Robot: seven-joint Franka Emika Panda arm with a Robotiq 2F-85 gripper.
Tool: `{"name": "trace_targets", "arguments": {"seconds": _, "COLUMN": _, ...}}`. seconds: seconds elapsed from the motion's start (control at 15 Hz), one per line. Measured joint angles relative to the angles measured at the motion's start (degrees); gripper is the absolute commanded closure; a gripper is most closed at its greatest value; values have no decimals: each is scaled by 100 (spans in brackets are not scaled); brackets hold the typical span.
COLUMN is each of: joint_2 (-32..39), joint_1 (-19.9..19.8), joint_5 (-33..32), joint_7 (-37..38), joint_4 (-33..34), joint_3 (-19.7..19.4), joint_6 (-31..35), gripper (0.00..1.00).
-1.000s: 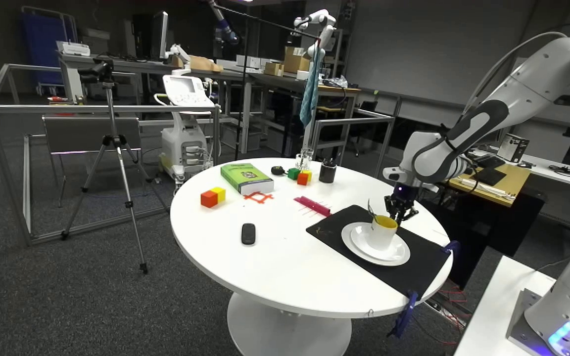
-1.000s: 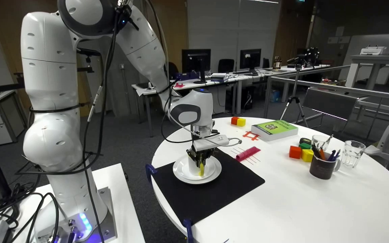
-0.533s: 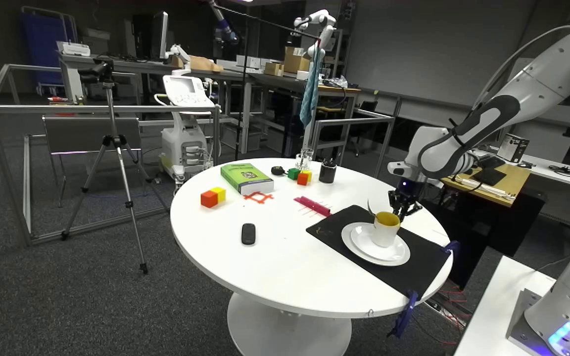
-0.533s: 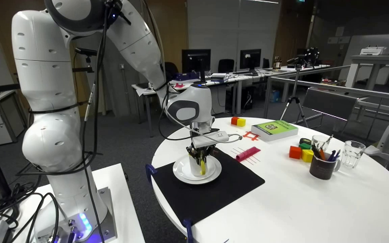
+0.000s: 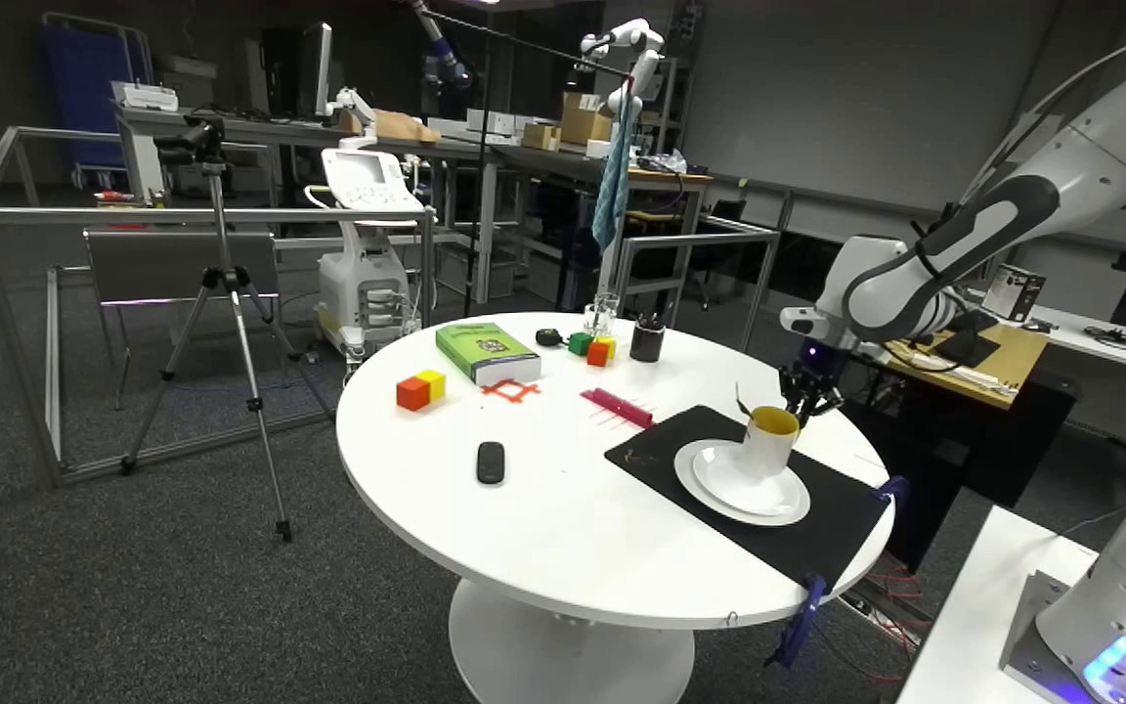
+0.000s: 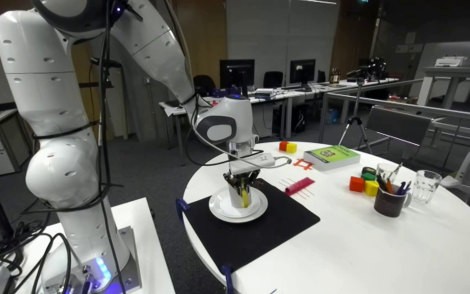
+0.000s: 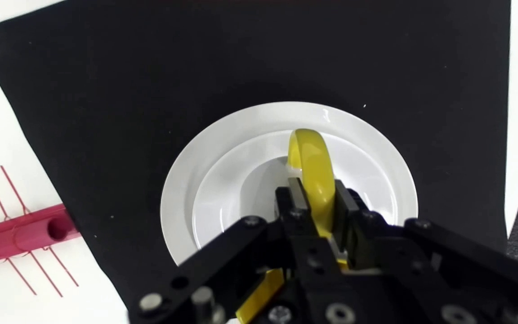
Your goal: Remove the cup from the plate
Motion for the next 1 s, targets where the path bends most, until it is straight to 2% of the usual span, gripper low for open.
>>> {"name": "trace_targets", "arguments": {"seconds": 0.33, "joint_2": -238, "joint_1": -42, "joint_5": 44, "joint_7": 99, "joint_4": -101, "joint_3": -187, "joint_6": 2, "gripper": 95}}
{"name": "trace_targets", "arguments": {"seconds": 1.0, "joint_2": -503, "joint_1": -385, "joint_5": 124, "joint_7": 120, "joint_4": -99, "joint_3": -806, "joint_6": -7, "gripper": 95}}
